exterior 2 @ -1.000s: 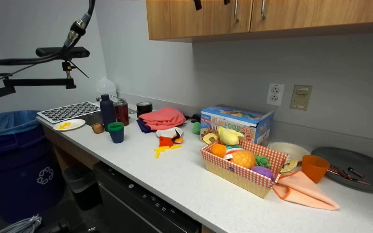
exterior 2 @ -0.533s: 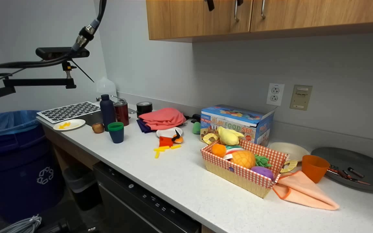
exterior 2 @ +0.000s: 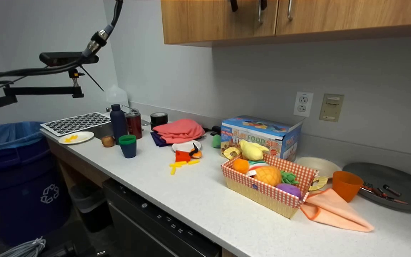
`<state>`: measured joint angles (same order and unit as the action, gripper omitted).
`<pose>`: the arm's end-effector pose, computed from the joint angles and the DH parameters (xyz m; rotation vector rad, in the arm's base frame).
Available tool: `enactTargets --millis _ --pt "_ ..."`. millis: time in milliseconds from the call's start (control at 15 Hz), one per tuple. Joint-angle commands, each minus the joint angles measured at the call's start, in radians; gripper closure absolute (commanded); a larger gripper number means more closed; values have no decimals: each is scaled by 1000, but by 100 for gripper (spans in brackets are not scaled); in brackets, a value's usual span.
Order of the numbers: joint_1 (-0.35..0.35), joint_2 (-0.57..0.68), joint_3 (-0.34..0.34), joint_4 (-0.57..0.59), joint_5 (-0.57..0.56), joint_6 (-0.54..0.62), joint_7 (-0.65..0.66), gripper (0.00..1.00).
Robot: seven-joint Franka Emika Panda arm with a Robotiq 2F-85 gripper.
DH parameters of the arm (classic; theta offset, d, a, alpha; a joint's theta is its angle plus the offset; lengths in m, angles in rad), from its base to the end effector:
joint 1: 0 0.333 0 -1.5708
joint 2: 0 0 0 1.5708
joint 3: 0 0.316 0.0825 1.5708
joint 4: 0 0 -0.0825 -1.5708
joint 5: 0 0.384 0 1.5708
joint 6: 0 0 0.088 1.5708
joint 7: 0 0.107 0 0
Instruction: Open the left upper cabinet door
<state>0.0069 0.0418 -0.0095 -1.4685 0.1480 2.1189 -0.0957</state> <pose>0.6073 0.0053 0.7139 -2.8850 -0.0804 -0.9158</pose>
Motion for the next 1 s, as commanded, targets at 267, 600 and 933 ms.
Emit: enactTargets --millis 267,600,933 --pt "-38 8 -2 53 279 -142 -69 0" --pt "-67 -17 -14 22 449 -182 -113 0" --pt "-81 -43 -16 9 543 -225 -124 0"
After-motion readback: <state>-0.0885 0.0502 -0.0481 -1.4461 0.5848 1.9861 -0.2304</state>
